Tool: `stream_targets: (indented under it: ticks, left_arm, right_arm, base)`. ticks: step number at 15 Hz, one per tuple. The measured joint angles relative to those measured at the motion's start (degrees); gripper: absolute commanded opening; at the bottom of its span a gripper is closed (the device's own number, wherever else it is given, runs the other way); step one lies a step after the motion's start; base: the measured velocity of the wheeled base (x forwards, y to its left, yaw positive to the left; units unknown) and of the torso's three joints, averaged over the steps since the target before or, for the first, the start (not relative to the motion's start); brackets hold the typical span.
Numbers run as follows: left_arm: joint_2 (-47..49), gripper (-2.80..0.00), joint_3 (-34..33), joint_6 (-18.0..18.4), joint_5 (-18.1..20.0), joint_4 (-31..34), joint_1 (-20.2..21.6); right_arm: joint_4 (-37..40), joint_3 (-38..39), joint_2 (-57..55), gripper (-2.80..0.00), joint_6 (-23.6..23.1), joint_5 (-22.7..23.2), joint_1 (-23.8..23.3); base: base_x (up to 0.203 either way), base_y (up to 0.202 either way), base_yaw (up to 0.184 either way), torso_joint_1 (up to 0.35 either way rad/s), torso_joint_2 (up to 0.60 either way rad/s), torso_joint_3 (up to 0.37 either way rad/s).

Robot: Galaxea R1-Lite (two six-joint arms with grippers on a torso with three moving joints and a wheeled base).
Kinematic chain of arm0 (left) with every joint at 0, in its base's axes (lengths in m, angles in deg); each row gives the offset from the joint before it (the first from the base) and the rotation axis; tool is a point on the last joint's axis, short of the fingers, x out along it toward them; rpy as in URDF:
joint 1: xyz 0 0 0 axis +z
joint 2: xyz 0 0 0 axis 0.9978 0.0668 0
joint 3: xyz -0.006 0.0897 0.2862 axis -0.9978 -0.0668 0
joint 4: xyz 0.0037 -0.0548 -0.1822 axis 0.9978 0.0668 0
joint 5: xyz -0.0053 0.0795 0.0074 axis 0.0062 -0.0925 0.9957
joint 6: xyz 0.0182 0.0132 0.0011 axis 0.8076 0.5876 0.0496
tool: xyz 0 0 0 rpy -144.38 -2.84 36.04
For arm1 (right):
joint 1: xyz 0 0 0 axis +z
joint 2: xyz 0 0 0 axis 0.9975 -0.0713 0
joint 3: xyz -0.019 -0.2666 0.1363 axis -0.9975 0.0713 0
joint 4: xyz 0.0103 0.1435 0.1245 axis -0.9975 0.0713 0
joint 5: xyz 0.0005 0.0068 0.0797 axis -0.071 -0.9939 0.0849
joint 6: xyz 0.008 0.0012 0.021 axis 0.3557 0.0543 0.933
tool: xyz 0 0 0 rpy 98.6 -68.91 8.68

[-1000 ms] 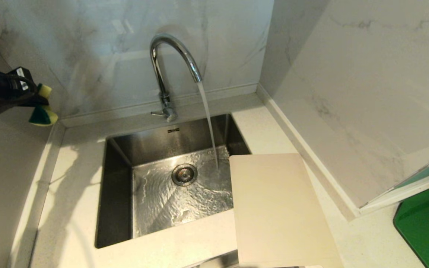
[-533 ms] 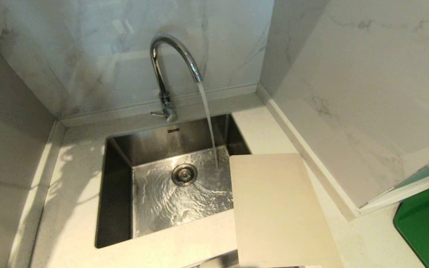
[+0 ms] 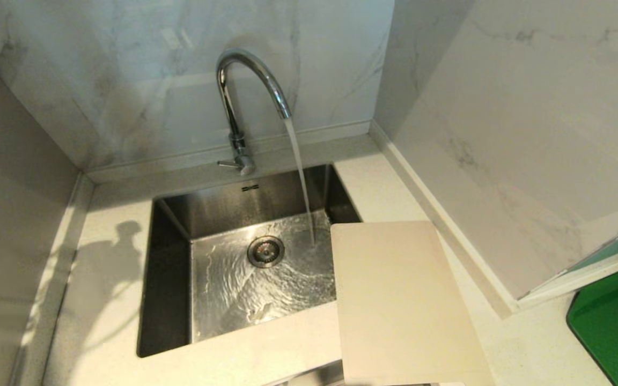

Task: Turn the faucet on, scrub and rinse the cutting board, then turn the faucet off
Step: Pick up the cutting board

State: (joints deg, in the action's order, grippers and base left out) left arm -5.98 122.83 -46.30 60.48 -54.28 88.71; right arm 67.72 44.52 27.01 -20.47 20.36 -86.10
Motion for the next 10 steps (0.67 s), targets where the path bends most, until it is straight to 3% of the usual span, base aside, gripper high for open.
stream_targets:
  ticks: [5, 10]
  left_arm:
    - [-16.28, -2.8, -14.79, 0.12, -0.68, 0.3, -0.04]
    - [-29.74, -2.8, -27.51, -0.47, -6.83, 6.18, 2.03]
  right_arm:
    - [0.0, 0.0, 0.0, -2.8, 0.0, 0.03, 0.0]
    - [0.0, 0.0, 0.0, -2.8, -0.02, 0.01, 0.0]
  base:
    - [0.0, 0.0, 0.0, 0.0, 0.0, 0.0]
    - [0.0, 0.0, 0.0, 0.0, 0.0, 0.0]
